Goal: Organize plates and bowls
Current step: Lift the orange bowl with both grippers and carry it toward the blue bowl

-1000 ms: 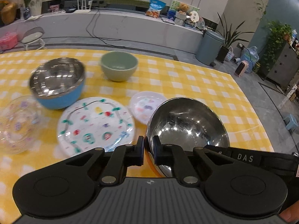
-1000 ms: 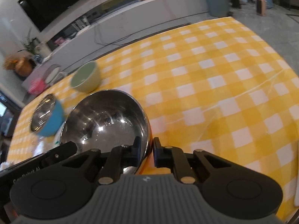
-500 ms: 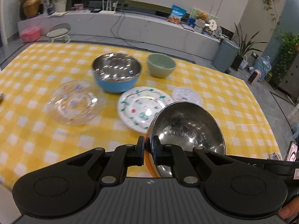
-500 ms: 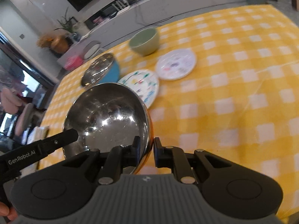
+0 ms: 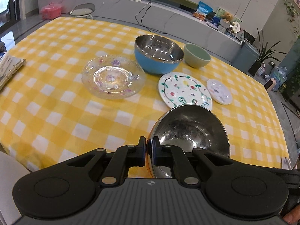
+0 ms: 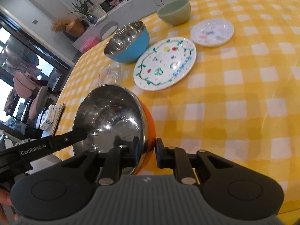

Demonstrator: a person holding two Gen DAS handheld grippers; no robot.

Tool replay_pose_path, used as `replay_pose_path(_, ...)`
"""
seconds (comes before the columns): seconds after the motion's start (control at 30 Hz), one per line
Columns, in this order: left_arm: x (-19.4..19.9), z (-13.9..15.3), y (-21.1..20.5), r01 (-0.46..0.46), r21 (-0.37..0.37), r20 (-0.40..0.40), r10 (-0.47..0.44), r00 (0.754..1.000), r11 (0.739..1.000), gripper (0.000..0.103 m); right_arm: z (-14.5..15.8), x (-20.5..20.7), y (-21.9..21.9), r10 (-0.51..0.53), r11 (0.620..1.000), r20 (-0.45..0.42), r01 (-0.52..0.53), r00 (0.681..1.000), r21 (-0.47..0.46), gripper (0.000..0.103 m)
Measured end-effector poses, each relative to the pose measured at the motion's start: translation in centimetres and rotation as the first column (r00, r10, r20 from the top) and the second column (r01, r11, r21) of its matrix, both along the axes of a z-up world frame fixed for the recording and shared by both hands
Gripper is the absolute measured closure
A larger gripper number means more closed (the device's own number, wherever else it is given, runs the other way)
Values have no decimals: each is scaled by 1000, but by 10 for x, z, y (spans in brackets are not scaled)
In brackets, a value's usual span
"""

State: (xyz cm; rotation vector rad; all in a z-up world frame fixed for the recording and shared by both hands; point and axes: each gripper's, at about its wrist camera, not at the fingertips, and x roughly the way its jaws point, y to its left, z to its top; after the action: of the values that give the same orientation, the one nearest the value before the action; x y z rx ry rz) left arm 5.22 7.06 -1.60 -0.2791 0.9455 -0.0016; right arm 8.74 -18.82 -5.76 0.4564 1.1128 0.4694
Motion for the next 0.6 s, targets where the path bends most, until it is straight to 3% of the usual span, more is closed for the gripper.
replay_pose_path(0.3, 4, -12, 11, -27, -32, -20, 27, 999, 999, 96, -11, 5, 2, -5, 1000, -35, 6, 999, 30, 84)
replay_pose_path(0.6, 6, -11, 19, -81, 12, -25, 81, 996, 997, 97, -14, 14, 11, -18, 997, -33, 21, 999, 79, 81)
